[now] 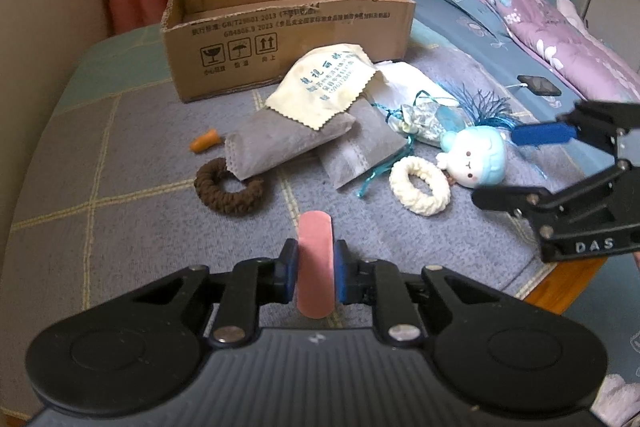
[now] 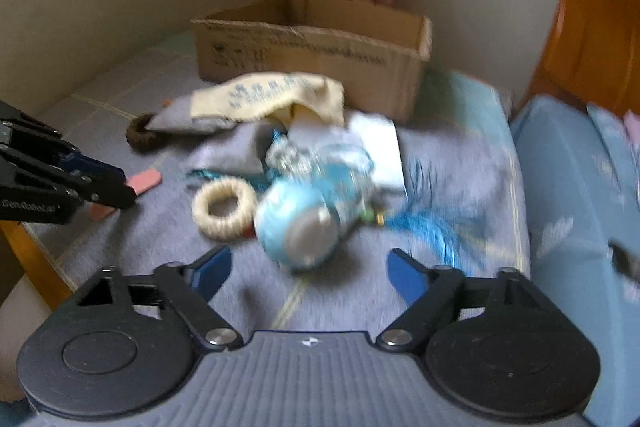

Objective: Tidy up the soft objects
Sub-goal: 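Lift the pink nail file with the left tool while the right tool grasps the blue plush toy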

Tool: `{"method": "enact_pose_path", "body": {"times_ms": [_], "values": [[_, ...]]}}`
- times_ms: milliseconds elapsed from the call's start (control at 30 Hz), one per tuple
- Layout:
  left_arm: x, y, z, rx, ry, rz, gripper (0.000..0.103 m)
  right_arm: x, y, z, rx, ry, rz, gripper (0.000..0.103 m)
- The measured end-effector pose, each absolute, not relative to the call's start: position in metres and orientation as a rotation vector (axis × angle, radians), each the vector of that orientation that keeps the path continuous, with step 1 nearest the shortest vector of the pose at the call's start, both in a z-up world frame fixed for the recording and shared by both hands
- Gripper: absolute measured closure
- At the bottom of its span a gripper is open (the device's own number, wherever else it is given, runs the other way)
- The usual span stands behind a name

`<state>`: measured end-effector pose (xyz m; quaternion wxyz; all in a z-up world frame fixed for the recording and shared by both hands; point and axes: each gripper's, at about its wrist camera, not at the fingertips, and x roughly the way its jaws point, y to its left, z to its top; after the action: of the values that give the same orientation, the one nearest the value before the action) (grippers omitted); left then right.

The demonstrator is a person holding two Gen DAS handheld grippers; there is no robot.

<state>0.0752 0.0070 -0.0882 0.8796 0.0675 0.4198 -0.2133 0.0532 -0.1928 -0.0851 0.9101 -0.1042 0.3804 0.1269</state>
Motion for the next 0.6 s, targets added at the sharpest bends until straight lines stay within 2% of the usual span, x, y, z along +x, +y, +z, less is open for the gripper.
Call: {"method": "enact_pose_path", "body": {"times_ms": [100, 167, 233, 600], "values": [[0.075, 0.007, -0.088, 0.142, 0.874, -0.445, 0.086, 0.058, -0.188, -0.083, -0.248, 0.761, 0.286, 0.030], [0.074, 0.006, -0.088, 0.145, 0.873, -0.444, 0.086, 0.064, -0.187, -0.084, -0.250, 0.767, 0.297, 0.042], [0.075, 0.006, -0.088, 0.143, 0.873, -0.445, 0.086, 0.067, -0.186, -0.086, -0.251, 0.772, 0.302, 0.048], [0.072, 0.006, -0.085, 0.151, 0.864, -0.463, 0.086, 0.058, -0.186, -0.083, -0.233, 0.779, 0.291, 0.055]]}}
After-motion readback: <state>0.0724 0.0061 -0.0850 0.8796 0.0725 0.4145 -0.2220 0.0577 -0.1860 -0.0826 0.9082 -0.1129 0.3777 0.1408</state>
